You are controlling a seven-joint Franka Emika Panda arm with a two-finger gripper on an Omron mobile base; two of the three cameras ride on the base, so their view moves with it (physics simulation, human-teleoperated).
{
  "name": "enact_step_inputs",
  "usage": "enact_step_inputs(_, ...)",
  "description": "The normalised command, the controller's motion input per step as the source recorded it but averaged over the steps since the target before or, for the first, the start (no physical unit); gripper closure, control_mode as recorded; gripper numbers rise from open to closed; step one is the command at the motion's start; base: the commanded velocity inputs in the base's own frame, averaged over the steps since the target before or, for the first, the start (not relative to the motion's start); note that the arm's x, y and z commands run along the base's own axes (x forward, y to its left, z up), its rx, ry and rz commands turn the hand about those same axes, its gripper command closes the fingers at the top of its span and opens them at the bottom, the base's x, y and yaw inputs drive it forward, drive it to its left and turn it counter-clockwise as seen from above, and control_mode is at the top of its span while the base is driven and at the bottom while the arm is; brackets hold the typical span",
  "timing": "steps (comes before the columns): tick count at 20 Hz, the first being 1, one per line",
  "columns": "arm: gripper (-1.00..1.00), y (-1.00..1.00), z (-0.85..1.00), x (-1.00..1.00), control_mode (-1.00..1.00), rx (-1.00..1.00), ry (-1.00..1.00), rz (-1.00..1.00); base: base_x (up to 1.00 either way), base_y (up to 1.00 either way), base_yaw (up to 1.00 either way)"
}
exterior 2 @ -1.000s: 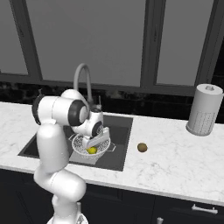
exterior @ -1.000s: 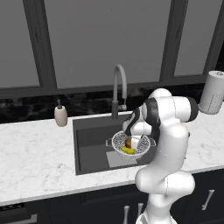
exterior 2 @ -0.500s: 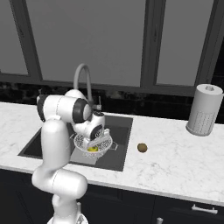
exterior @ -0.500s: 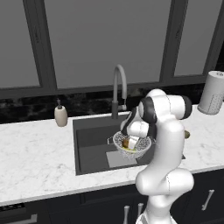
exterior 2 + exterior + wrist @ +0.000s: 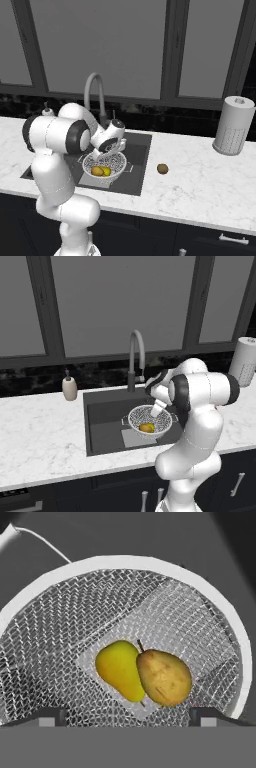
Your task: Put the colander in the sink, put the pear, pear, kiwi in the colander, and turn on the sink faucet and pour water over the colander.
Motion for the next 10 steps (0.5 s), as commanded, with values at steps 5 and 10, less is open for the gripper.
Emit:
enact_step_inputs(5,-1.00,-0.15,1.00,-0.45,-1.00,0.13,-0.15,-0.09,0.00,0.00,0.00)
enact_step_inputs(10,-1.00,-0.45,1.00,-0.38,-1.00,0.07,-0.03,-0.13,0.00,0.00,0.00)
